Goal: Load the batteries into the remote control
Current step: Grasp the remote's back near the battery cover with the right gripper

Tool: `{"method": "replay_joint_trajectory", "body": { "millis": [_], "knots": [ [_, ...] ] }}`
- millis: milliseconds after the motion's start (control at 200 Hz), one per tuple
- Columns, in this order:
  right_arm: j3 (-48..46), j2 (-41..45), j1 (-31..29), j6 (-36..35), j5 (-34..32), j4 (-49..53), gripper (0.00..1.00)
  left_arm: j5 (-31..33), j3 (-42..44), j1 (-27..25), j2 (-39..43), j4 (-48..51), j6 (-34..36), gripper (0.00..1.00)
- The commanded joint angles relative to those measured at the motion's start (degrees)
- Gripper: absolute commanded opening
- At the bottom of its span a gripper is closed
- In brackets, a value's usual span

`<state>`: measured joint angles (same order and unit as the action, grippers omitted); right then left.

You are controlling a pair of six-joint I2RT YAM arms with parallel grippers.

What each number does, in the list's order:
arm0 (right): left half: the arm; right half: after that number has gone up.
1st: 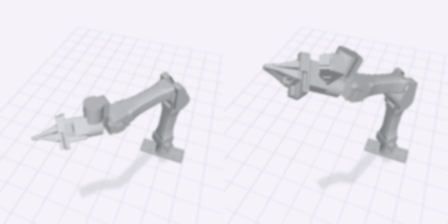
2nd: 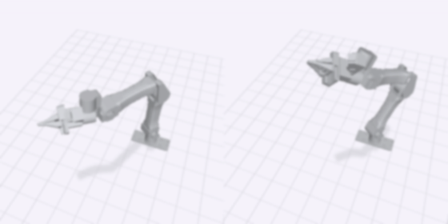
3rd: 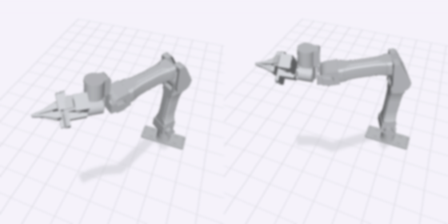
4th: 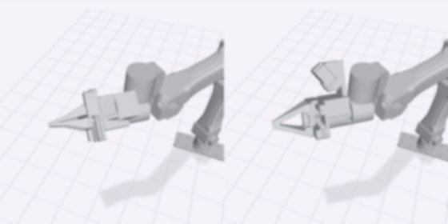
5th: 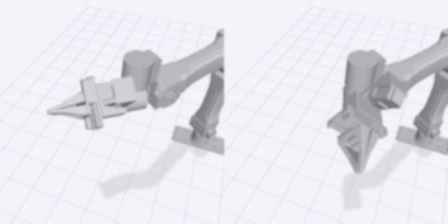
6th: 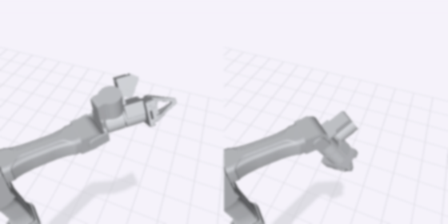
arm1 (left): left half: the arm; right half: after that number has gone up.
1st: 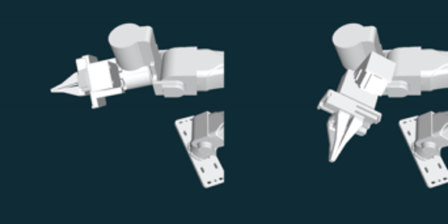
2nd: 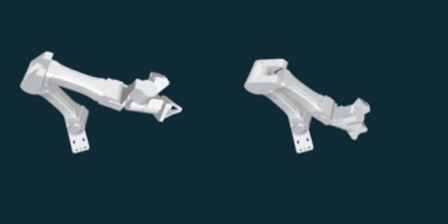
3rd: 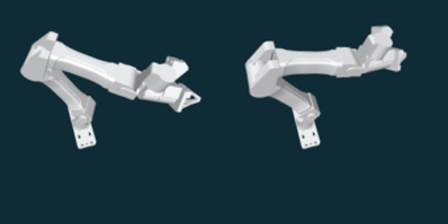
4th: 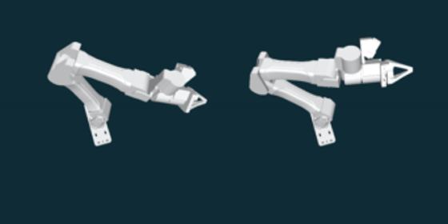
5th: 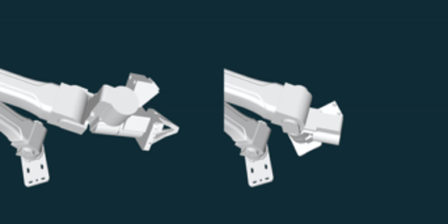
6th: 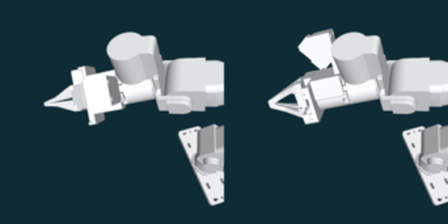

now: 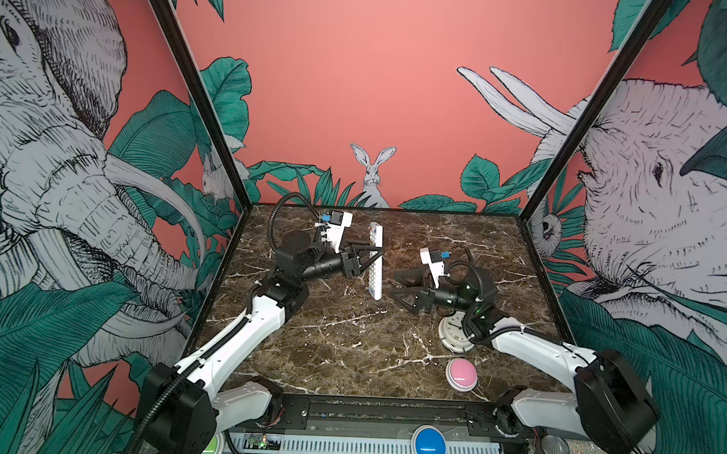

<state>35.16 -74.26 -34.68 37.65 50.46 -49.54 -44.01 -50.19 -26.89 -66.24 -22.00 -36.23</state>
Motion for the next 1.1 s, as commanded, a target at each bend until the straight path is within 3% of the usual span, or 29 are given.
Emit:
{"method": "replay_joint_trajectory", "body": {
  "millis": [0,265,530,1095],
  "knots": [
    [2.4,-1.6,-1.8,1.9,1.7,-8.3,0.99,-3.8,-0.9,0.1,1.5,-5.3,-2.3,0.20],
    [4.2,-6.5,-4.1,5.6,1.7,-16.0,0.99,-7.4,-1.5,-0.6,0.8,-6.8,-3.4,0.16],
    [5.6,-8.3,-5.9,5.1,2.3,-16.4,0.95,-8.9,-2.2,-1.6,0.0,-6.9,-3.3,0.16],
    [5.4,-7.7,-6.2,4.8,2.4,-17.3,0.37,-8.3,-2.9,-2.1,-1.4,-5.4,-2.4,0.16]
  ]
}}
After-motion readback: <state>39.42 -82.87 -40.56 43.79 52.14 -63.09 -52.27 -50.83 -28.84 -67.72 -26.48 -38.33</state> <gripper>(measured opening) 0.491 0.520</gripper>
